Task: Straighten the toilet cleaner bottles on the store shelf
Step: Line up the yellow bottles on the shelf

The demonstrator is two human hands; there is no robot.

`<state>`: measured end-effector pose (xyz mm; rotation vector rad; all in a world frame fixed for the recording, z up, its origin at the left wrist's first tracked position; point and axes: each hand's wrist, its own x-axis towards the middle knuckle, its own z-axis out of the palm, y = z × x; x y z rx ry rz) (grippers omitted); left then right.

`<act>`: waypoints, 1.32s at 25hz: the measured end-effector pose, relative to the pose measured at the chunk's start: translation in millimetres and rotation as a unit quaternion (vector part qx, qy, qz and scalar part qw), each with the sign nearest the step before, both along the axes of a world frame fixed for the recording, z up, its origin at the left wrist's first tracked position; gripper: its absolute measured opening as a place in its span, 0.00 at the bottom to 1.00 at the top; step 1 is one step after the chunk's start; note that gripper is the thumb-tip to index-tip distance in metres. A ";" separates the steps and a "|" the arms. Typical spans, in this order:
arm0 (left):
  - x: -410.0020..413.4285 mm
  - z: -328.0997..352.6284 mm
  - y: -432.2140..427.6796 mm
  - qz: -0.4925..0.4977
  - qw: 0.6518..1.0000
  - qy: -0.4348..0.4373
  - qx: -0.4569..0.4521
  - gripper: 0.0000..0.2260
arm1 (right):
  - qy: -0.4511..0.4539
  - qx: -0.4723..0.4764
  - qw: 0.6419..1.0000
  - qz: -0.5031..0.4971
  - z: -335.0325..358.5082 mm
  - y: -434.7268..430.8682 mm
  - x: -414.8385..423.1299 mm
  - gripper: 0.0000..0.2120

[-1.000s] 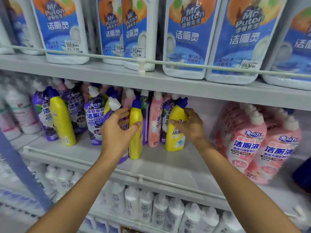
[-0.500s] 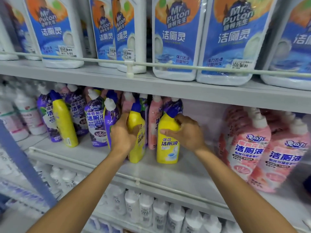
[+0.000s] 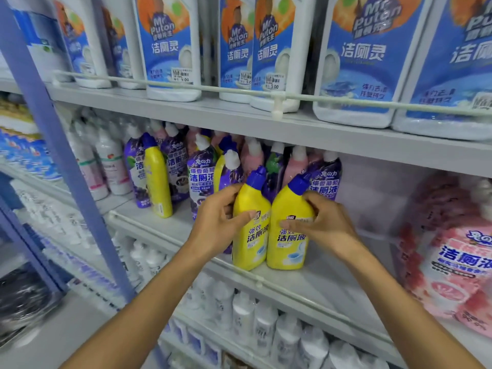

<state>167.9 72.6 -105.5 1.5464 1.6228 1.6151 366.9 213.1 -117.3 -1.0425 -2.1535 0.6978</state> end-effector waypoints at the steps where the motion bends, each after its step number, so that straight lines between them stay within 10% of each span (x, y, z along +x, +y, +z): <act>1: -7.0 1.0 -5.2 0.000 1.000 -0.003 0.003 0.19 | 0.003 -0.001 1.000 0.008 2.3 -6.8 -5.9 0.36; 33: -380.3 -15.3 -15.5 -0.082 0.996 0.020 -0.008 0.27 | -0.022 0.065 0.989 -0.134 -10.9 -80.0 -348.7 0.36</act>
